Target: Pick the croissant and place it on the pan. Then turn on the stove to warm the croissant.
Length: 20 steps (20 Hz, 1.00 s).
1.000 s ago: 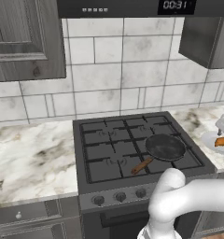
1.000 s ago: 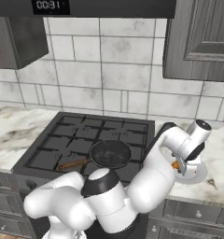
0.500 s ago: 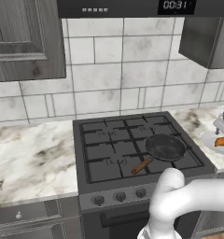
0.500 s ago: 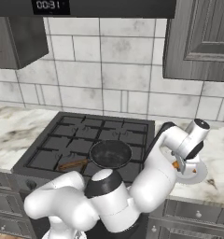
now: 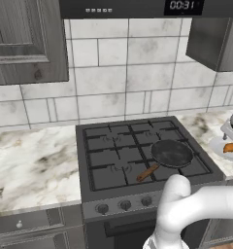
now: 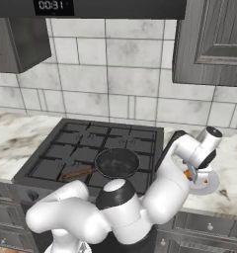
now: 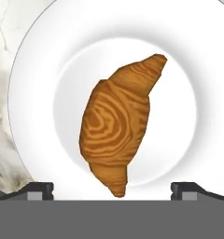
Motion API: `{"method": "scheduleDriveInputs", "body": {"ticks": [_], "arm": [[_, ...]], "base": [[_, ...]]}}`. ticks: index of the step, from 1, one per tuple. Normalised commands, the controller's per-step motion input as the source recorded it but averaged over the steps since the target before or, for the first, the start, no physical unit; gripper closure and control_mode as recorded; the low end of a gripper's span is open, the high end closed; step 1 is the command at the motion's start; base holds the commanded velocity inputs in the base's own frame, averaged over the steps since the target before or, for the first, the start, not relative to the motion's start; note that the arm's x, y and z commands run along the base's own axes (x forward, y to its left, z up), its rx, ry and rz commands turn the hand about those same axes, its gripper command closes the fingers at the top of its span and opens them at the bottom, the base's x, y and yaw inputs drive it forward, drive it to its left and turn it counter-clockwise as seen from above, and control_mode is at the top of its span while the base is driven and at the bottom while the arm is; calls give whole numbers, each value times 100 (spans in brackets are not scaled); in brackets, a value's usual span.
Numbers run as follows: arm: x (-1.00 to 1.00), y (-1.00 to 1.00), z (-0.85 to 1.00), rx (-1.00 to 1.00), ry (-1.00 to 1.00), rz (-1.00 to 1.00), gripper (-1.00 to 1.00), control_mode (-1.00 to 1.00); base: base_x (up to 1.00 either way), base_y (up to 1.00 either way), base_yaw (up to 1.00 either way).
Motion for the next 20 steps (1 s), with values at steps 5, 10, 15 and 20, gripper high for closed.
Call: {"method": "scheduleDriveInputs", "body": {"ticks": [5,10,15,20], "arm": [[14,-12,-9,0,0,0,-100,-100],[8,-2,-13,0,0,0,-100,-100],[0,0,-18,0,0,0,-100,-100],[0,0,-11,0,0,0,-100,-100]], "base": [[0,0,0],[0,0,0],[0,0,0],[0,0,0]]}}
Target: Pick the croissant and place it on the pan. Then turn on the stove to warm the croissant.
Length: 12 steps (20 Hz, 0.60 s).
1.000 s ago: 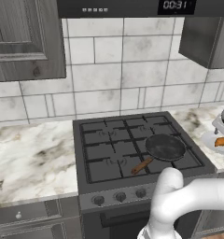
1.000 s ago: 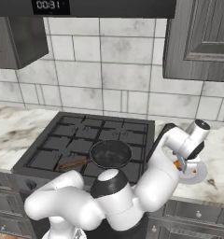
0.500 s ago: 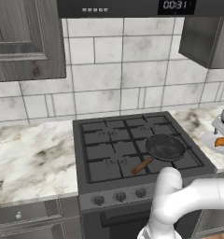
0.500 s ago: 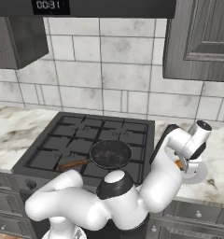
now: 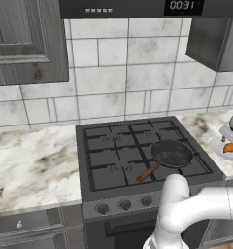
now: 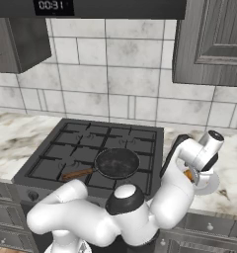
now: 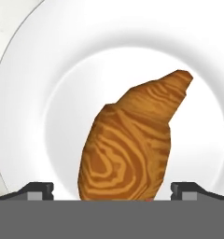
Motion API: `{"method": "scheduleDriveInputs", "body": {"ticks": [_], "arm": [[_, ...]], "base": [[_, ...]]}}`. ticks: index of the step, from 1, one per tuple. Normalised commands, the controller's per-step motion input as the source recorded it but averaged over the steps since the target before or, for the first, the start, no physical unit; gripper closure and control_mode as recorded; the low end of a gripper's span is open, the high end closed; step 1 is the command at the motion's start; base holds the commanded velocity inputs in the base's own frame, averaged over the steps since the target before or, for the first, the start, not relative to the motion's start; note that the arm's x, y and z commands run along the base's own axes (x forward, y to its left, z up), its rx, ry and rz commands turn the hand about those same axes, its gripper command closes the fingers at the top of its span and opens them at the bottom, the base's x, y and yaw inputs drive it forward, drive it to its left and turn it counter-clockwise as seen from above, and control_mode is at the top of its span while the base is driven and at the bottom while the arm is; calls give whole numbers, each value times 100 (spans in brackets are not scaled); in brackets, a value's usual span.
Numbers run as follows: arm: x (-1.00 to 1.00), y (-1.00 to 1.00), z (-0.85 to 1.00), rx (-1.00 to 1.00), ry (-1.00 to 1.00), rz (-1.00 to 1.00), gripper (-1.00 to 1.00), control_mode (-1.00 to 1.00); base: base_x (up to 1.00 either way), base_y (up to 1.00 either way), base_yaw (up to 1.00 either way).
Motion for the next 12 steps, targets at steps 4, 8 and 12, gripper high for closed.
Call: {"method": "scheduleDriveInputs", "body": {"ticks": [4,8,12], "arm": [[6,0,-9,0,0,0,-100,-100],[11,0,-15,0,1,0,-100,-100],[15,0,-18,0,4,0,-100,-100]], "base": [[0,0,0],[0,0,0],[0,0,0]]}}
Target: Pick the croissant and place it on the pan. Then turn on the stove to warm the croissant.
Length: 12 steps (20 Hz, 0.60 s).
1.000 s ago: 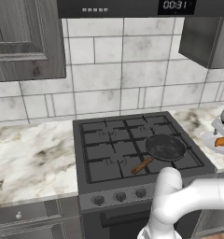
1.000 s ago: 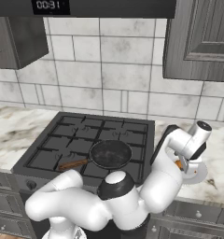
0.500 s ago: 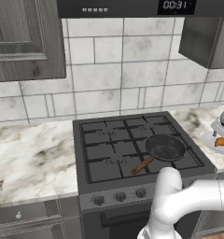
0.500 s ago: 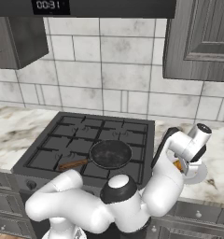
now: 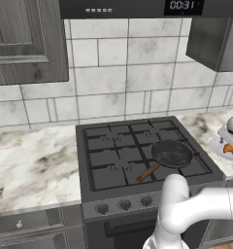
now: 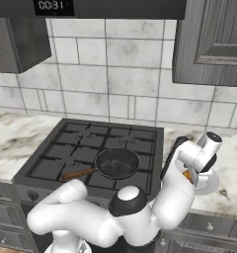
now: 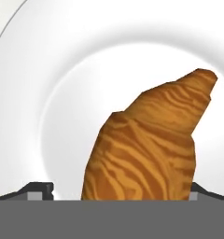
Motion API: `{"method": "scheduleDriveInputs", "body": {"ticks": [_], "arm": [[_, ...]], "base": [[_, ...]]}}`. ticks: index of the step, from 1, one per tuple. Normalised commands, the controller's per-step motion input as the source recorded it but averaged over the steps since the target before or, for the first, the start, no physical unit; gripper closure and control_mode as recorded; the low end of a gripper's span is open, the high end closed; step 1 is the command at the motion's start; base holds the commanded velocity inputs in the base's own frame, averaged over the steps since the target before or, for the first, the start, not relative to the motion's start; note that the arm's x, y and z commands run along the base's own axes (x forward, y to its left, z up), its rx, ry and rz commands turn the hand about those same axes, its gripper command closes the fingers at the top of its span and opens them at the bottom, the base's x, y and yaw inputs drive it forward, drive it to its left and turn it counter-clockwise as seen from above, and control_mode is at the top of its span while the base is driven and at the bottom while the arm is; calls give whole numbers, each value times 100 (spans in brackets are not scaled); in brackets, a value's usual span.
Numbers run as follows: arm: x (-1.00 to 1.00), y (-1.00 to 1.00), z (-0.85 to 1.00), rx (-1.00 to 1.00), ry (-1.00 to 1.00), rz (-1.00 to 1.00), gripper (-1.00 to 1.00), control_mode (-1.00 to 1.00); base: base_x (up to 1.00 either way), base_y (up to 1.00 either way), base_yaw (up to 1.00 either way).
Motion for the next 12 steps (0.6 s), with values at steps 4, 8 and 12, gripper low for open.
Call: {"method": "scheduleDriveInputs", "body": {"ticks": [4,8,12], "arm": [[15,0,-18,0,5,0,100,-100],[12,0,-17,0,4,0,100,-100],[2,0,-6,0,2,0,100,-100]], "base": [[0,0,0],[0,0,0],[0,0,0]]}}
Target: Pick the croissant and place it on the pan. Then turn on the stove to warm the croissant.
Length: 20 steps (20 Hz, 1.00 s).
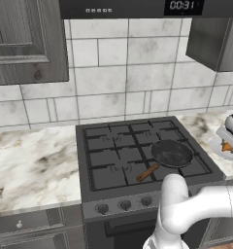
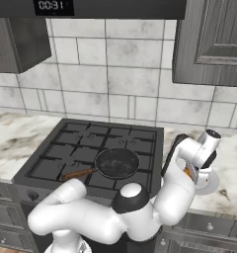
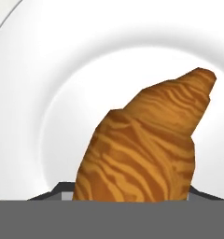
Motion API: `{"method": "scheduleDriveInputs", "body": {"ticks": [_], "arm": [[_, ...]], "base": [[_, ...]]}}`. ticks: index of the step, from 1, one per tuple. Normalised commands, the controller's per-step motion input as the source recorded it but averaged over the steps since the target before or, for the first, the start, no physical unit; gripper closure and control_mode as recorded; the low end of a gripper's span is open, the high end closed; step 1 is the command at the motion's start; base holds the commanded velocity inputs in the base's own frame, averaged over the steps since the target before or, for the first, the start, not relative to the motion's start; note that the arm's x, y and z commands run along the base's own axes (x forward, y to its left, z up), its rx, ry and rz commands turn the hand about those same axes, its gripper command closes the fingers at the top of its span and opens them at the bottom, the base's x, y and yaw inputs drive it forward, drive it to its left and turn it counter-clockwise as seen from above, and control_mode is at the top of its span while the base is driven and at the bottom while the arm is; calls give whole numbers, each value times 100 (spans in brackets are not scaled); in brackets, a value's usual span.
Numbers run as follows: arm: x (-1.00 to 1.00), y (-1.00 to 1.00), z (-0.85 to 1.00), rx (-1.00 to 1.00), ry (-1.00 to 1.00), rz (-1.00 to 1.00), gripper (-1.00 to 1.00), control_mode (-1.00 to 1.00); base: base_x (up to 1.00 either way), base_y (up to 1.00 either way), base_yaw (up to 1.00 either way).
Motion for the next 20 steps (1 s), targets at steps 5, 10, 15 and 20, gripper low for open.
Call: {"method": "scheduleDriveInputs", "body": {"ticks": [5,10,15,20], "arm": [[0,0,0,0,0,0,100,-100],[-9,-2,9,0,-3,0,100,-100],[-30,0,29,0,-15,1,100,-100],[-42,7,44,0,-15,7,100,-100]], "base": [[0,0,0],[0,0,0],[0,0,0],[0,0,0]]}}
